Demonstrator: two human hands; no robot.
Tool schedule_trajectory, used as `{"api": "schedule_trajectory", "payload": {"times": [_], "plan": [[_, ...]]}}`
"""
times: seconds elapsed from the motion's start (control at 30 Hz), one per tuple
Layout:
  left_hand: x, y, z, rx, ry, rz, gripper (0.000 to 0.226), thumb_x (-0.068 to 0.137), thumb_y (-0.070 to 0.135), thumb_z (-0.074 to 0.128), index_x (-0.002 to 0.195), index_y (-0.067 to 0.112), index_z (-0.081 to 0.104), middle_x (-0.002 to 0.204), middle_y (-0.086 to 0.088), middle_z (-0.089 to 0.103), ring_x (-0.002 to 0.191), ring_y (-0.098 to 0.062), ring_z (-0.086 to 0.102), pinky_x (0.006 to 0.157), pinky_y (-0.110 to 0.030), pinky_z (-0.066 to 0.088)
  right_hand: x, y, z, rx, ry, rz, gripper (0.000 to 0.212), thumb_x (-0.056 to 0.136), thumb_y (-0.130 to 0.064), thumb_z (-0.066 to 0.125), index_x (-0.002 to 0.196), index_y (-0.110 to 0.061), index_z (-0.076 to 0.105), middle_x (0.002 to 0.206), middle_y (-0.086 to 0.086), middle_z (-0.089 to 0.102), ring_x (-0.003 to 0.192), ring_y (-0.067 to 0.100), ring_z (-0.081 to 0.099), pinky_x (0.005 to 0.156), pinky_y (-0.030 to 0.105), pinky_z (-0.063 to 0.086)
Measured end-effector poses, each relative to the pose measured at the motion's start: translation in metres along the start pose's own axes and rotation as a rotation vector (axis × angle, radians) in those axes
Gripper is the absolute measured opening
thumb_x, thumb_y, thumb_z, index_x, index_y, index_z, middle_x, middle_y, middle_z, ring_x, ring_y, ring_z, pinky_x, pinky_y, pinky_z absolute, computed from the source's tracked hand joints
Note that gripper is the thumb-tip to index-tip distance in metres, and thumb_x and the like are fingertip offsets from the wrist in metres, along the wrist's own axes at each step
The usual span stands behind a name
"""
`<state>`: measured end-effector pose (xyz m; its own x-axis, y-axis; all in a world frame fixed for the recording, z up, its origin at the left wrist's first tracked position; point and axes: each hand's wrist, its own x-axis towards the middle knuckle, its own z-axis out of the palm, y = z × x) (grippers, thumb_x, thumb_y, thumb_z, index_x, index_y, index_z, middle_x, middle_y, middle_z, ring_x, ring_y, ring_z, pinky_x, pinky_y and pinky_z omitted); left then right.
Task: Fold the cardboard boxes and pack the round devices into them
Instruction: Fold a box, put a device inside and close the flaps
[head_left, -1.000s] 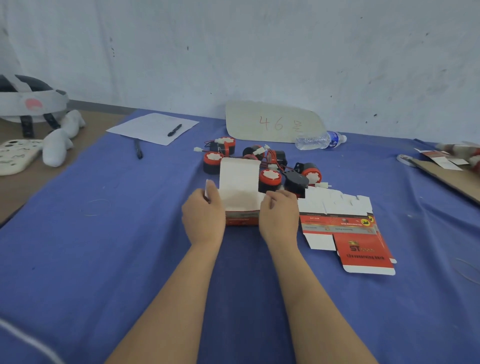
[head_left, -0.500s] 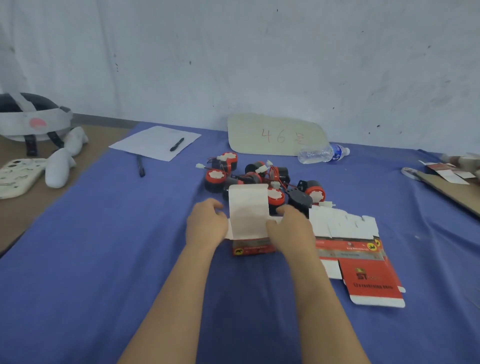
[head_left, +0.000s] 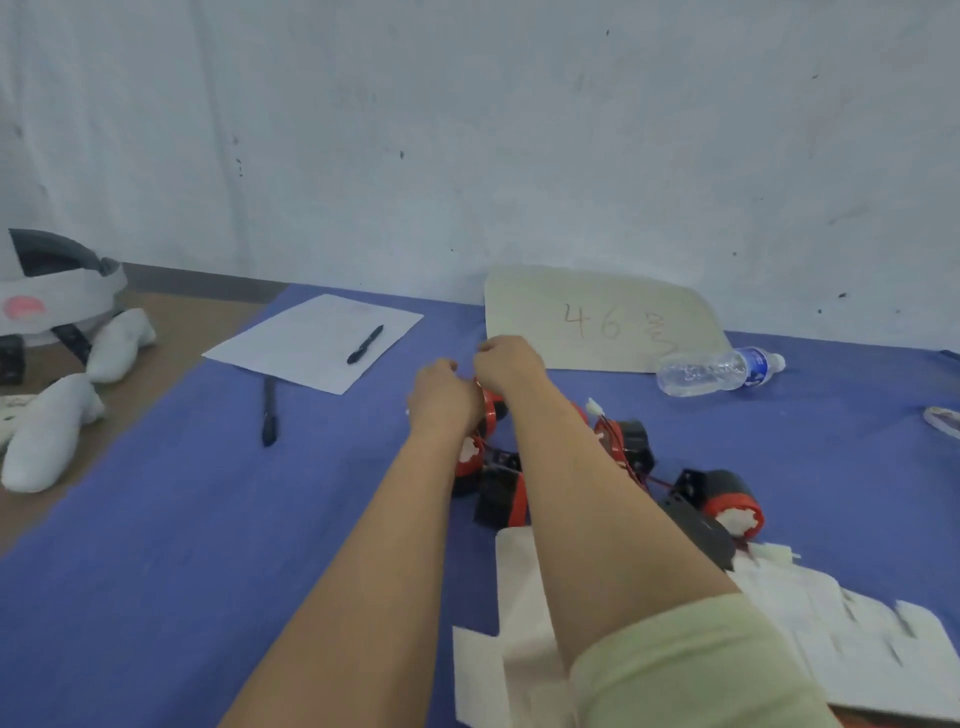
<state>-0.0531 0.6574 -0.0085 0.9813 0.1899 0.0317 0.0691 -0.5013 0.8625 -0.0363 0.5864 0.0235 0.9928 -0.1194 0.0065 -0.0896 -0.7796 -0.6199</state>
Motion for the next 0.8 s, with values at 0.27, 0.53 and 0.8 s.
{"api": "schedule_trajectory", "payload": {"times": [0.27,0.53,0.8], "plan": [[0.035,-0.023,0.021,0.338,-0.183,0.038,0.030,0.090,0.019,0.047,0.118,0.007,0.051,0.113,-0.011,0.059,0.101,-0.027,0.055,0.080,-0.039,0.046,0.042,0.010,0.033,-0.085,-0.177,0.057,0.041,0.101,-0.030,0.032,0.133,-0.009,0.047,0.146,0.014,0.040,0.132,0.030,0.037,0.109,0.040,0.032],[0.022,-0.035,-0.001,0.467,-0.313,-0.043,0.038,0.093,0.037,0.042,0.117,0.013,0.059,0.105,-0.006,0.062,0.091,-0.025,0.055,0.079,-0.034,0.045,0.017,0.008,0.024,-0.336,-0.338,0.054,0.029,0.095,-0.023,0.041,0.070,-0.011,0.046,0.085,0.006,0.050,0.080,0.025,0.045,0.070,0.031,0.039],[-0.050,-0.034,-0.051,0.608,-0.430,-0.133,0.039,0.093,0.047,0.046,0.079,0.011,0.047,0.076,-0.002,0.050,0.073,-0.018,0.054,0.073,-0.031,0.037,-0.067,-0.021,0.008,-0.444,-0.439,-0.074,0.015,0.096,-0.018,0.049,0.093,-0.008,0.059,0.089,0.008,0.054,0.063,0.022,0.050,0.071,0.035,0.047]]}}
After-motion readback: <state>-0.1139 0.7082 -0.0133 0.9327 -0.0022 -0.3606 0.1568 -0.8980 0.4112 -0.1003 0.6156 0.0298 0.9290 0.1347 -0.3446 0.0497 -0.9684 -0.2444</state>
